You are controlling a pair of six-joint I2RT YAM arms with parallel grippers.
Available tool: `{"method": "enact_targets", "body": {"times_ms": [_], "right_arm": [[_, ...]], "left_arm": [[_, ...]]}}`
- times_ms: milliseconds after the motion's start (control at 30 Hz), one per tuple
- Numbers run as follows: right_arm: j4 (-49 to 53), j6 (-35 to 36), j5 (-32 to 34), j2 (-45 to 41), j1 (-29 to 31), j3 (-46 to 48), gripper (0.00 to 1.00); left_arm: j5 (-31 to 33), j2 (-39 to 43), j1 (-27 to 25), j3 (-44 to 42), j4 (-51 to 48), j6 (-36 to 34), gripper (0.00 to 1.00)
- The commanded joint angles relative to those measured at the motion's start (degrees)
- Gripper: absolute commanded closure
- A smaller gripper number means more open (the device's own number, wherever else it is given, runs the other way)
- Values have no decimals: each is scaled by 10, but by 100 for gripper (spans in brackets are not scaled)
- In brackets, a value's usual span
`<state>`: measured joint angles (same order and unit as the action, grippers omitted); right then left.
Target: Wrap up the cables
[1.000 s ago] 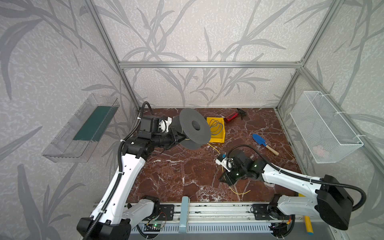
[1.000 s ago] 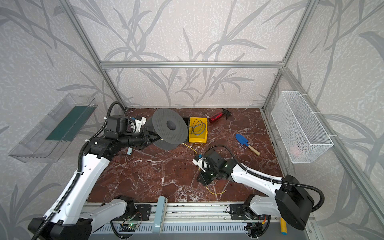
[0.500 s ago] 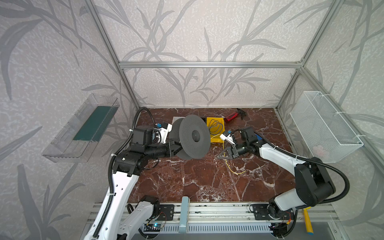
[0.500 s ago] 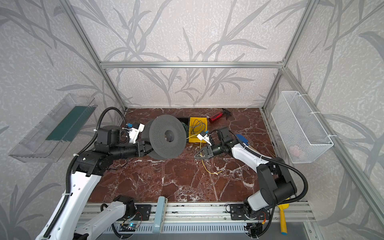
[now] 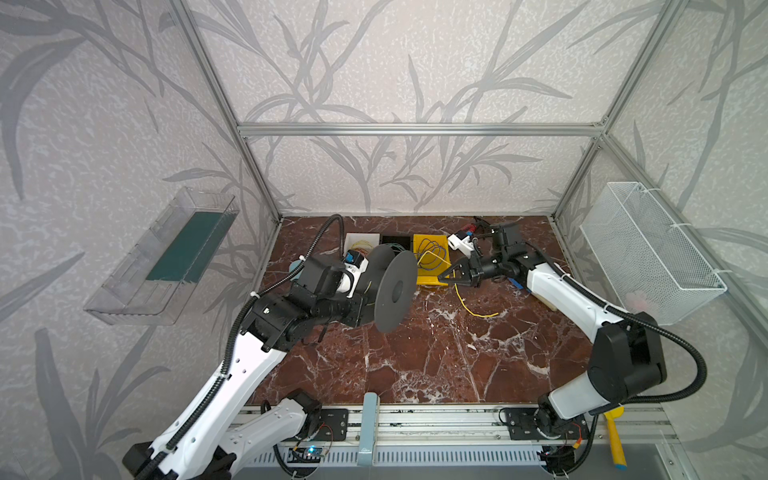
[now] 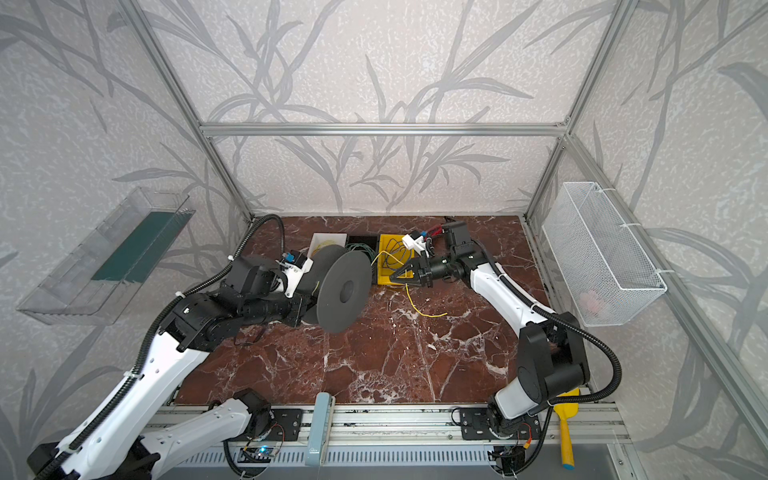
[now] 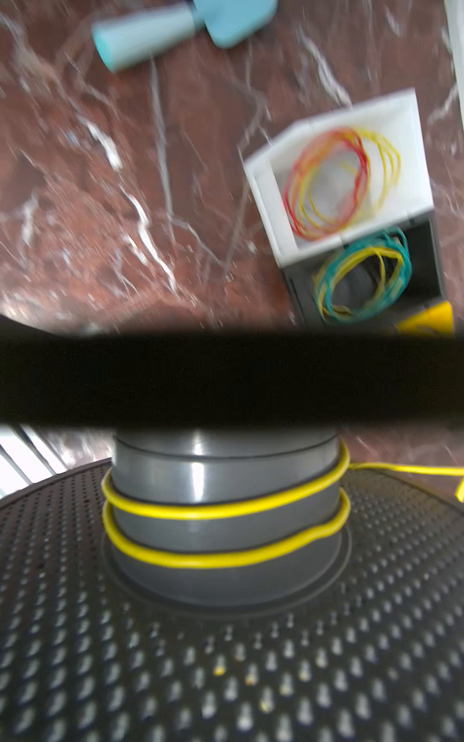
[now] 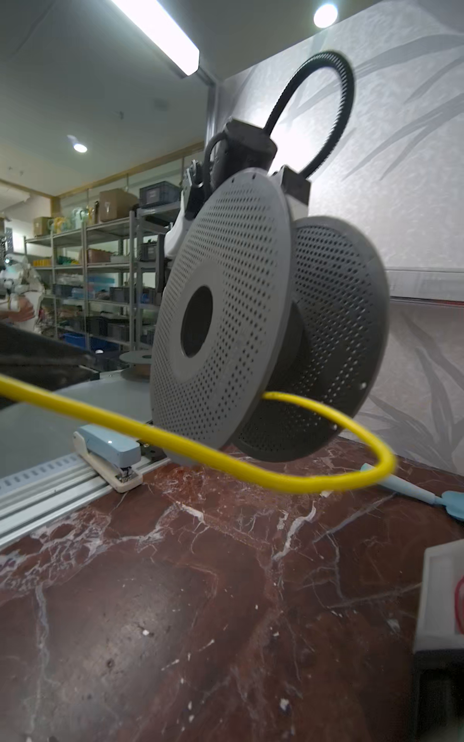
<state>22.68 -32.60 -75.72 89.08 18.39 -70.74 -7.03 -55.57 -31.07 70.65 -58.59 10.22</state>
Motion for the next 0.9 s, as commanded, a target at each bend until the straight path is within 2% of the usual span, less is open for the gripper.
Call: {"method": "enact_targets", "body": {"times_ms": [0,67,133,233,333,467,600,700,767,833,867], "right_arm": [[218,164,97,-30,1,-70,100],[255,191,126,-37,0,-77,100],[210,154,112,-49,0,-60,100],[183,130,129,-58,-1,-67,100],[201,130,138,-41,-2,-122,100],[132,54,115,-34,33,-189,100],[66,-11,107,-40,96,-242,100],[-70,-123,114,-59,151,-213,100],[-154,-177,121,-70,189,-190,100],[-197,-195,138,-89,223,-168,100],[-207,-197,142,-98,238,-158,100]], "left_arm": [[118,3,0,4,-64,-48,100],[150,-8,-7,5,-64,-52,100],[190,-20,-28,4,-67,-56,100],[262,-24,-91,-10,-54,-57,100],[366,-51,-150,-13,-70,-46,100],[448,-117,-188,-8,-88,-8,100],[479,-172,-192,18,-78,63,100],[470,-199,-191,73,-77,155,100],[441,-209,-178,104,-55,221,100],[384,-218,-160,112,-10,254,100],[386,-228,-156,120,-3,277,100]]}}
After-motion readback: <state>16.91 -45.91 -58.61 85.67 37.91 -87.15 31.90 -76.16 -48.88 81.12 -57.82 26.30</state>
